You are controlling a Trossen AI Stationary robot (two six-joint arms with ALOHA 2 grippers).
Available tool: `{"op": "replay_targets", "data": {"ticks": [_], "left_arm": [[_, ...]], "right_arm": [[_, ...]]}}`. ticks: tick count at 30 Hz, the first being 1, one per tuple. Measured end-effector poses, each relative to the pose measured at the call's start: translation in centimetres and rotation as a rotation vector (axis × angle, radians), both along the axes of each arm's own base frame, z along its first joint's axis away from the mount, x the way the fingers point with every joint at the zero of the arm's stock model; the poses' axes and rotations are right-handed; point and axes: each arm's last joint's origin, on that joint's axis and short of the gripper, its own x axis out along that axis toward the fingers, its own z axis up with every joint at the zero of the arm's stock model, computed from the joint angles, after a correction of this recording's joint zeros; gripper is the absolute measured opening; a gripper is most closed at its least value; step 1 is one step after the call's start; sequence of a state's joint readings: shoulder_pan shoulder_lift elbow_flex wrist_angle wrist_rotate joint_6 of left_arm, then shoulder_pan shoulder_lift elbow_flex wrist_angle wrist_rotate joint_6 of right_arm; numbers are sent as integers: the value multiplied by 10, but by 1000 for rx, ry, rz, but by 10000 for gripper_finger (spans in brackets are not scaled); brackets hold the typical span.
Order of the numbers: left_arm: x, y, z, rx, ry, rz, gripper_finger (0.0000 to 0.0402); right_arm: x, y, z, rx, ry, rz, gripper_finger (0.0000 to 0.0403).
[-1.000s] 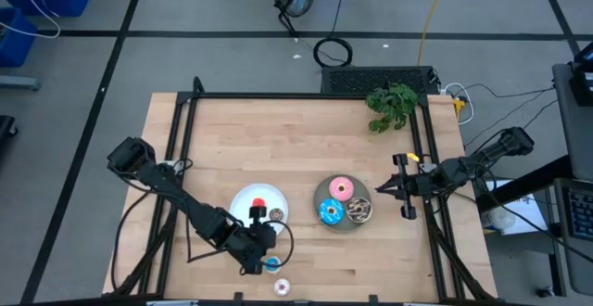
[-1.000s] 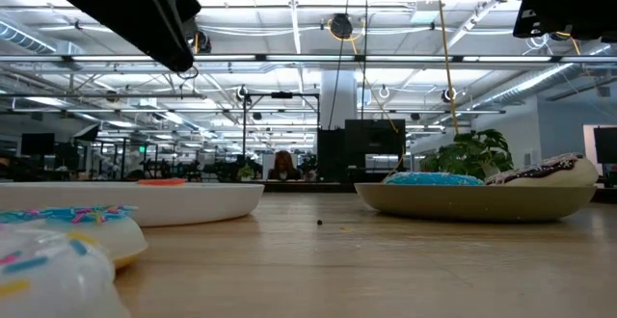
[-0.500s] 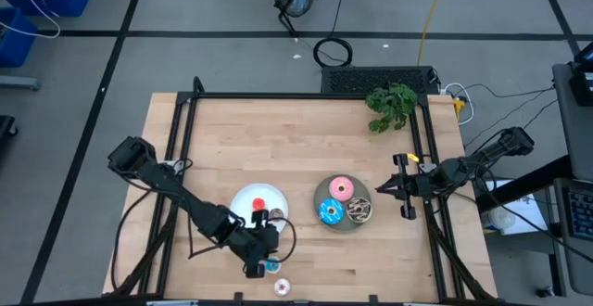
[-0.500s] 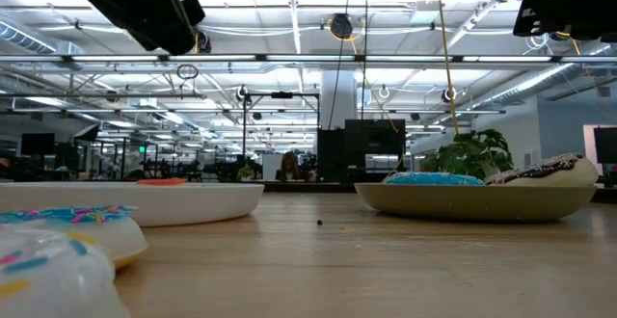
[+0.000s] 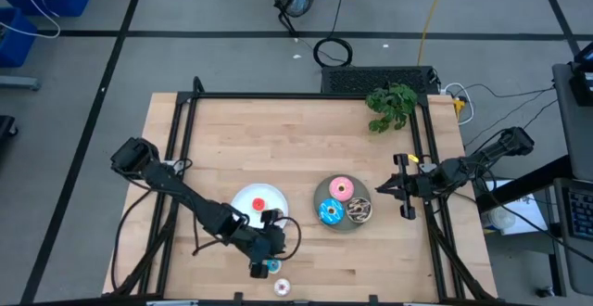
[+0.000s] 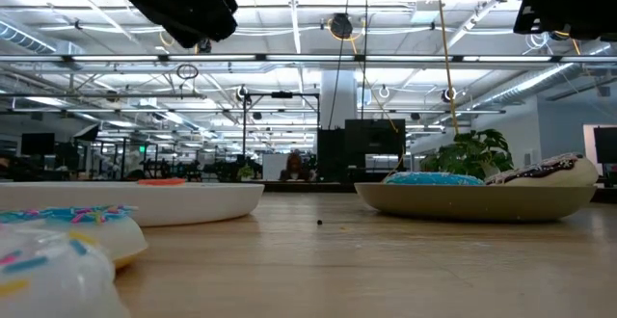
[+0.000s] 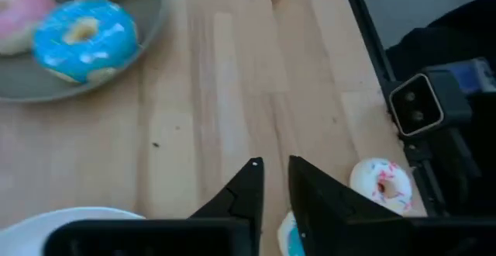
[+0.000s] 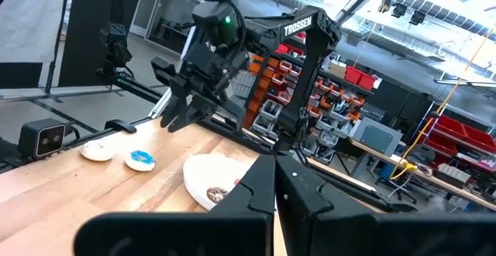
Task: Pick & Place donuts
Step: Put the small blue donut on the white plate
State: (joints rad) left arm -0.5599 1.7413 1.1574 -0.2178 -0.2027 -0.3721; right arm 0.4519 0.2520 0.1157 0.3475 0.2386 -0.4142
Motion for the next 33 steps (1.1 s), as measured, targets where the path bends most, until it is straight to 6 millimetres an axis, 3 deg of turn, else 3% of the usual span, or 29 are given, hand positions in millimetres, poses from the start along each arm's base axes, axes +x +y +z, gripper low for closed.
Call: {"op": "replay_targets", "data": {"ticks": [4, 8, 12, 16, 20, 27, 33], "left_arm": [[10, -3, 3, -63, -11, -60, 10], [17, -15, 5, -43, 22, -136, 7], [34, -21, 16, -5, 73, -83, 7], [51, -31, 8, 95, 174, -98, 39], [56, -36, 0, 135, 273, -151, 92], [48, -38, -15, 118, 368, -212, 184], [37, -36, -31, 143, 436, -202, 206]], "right_arm": [[0, 0, 0, 2, -2, 0, 0], [0, 0, 0, 5, 2, 1, 0], [0, 0, 0, 7, 1, 1, 0], [0, 0, 0, 10, 1, 2, 0], [0, 0, 0, 30, 6, 4, 0], [0, 0, 0, 33, 7, 5, 0], [0, 0, 0, 34, 8, 5, 0]]}}
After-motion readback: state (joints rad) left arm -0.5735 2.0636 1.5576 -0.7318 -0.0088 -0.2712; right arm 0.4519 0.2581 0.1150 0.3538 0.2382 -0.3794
